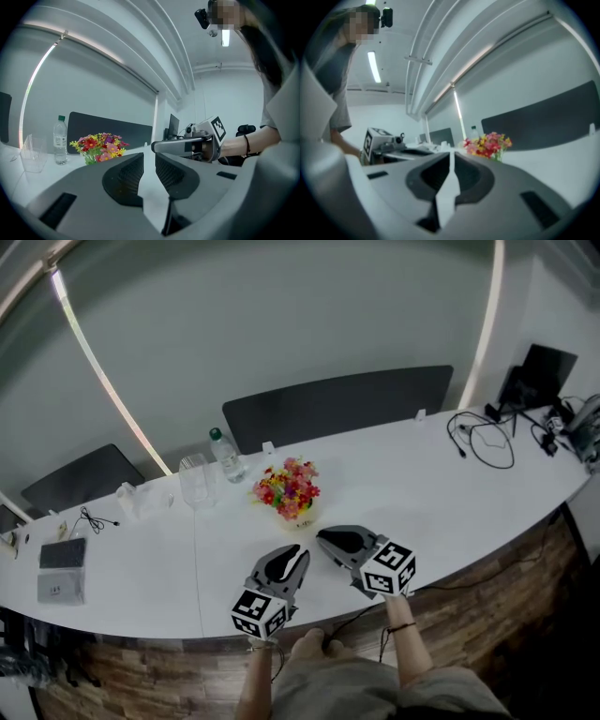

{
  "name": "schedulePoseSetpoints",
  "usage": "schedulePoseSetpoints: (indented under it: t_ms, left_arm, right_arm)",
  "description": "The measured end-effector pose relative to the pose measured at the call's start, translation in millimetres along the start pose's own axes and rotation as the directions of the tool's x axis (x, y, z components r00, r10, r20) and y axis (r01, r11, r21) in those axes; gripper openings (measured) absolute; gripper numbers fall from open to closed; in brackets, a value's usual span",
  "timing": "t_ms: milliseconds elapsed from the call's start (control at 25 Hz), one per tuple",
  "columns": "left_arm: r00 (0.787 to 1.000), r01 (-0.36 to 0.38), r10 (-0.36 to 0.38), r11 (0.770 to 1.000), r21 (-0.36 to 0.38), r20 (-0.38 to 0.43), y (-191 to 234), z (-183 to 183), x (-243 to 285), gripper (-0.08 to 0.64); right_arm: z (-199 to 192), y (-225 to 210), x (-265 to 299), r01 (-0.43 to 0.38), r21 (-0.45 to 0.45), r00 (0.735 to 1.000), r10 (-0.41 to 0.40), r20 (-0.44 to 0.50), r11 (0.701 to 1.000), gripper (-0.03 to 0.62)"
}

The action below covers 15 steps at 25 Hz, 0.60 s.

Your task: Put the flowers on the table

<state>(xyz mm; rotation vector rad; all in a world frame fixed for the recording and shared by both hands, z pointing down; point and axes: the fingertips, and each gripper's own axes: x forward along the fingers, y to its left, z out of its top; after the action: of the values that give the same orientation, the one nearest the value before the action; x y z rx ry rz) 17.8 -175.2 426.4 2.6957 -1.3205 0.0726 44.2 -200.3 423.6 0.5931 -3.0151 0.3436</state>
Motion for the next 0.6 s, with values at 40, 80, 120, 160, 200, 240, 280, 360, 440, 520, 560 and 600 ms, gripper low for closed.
schedulePoseSetpoints:
  t_ms: [40, 80, 120, 160, 200, 240, 280, 360, 440, 520, 560, 600]
  left_arm:
    - [1.000, 0.000, 0.000, 1.000, 0.003, 0.001, -0.5, 0.7, -0.5, 0.089]
    - [1.000, -0.001, 0.001, 1.000, 0.005, 0.002, -0.8, 1.7, -1.2, 0.080]
    - [1.000, -0.002, 0.002, 1.000, 0.007, 0.005, -0.8, 3.3, -1.9, 0.072]
    - [1.000, -0.003, 0.003, 1.000, 0.008, 0.008, -0.8, 5.0, -2.6, 0.071]
    - [1.000, -0.004, 0.004, 1.000, 0.009, 0.010, -0.9, 6.4, -3.2, 0.067]
    - [1.000, -0.003, 0.003, 1.000, 0.011, 0.011, -1.2, 7.3, -3.8, 0.061]
    - [1.000, -0.002, 0.002, 1.000, 0.014, 0.013, -1.7, 8.1, -4.3, 0.058]
    - [1.000, 0.001, -0.001, 1.000, 0.019, 0.015, -3.0, 9.5, -5.6, 0.051]
    - [1.000, 0.002, -0.003, 1.000, 0.023, 0.018, -3.6, 10.3, -6.3, 0.044]
    - [1.000, 0.004, -0.004, 1.000, 0.025, 0.017, -4.4, 10.3, -7.3, 0.035]
    - [1.000, 0.006, -0.006, 1.000, 0.027, 0.016, -5.2, 10.2, -7.8, 0.032]
    - [1.000, 0.007, -0.008, 1.000, 0.029, 0.016, -6.0, 10.4, -8.4, 0.029]
  right_arm:
    - [0.4, 0.9, -1.0, 0.003, 0.003, 1.000, -0.003, 0.004, 1.000, 0.044]
    - [0.3, 2.1, -1.8, 0.005, 0.005, 1.000, -0.005, 0.007, 1.000, 0.042]
    - [0.1, 3.5, -2.5, 0.006, 0.007, 1.000, -0.006, 0.009, 1.000, 0.040]
    - [0.0, 4.9, -3.0, 0.007, 0.010, 1.000, -0.007, 0.011, 1.000, 0.038]
    - [-0.3, 6.3, -3.6, 0.008, 0.012, 1.000, -0.008, 0.013, 1.000, 0.037]
    - [-0.7, 7.4, -4.4, 0.009, 0.014, 1.000, -0.009, 0.013, 1.000, 0.035]
    - [-1.2, 8.5, -5.1, 0.011, 0.012, 1.000, -0.011, 0.011, 1.000, 0.034]
    - [-1.7, 10.4, -5.6, 0.013, 0.004, 1.000, -0.013, 0.004, 1.000, 0.031]
    - [-2.2, 12.7, -5.1, 0.009, -0.003, 1.000, -0.009, 0.000, 1.000, 0.028]
    - [-3.5, 16.6, -4.8, 0.000, -0.003, 1.000, 0.000, -0.003, 1.000, 0.025]
    - [-4.3, 18.7, -4.9, -0.005, -0.003, 1.000, 0.005, -0.005, 1.000, 0.025]
    - [-4.8, 20.4, -5.0, -0.008, -0.004, 1.000, 0.008, -0.007, 1.000, 0.025]
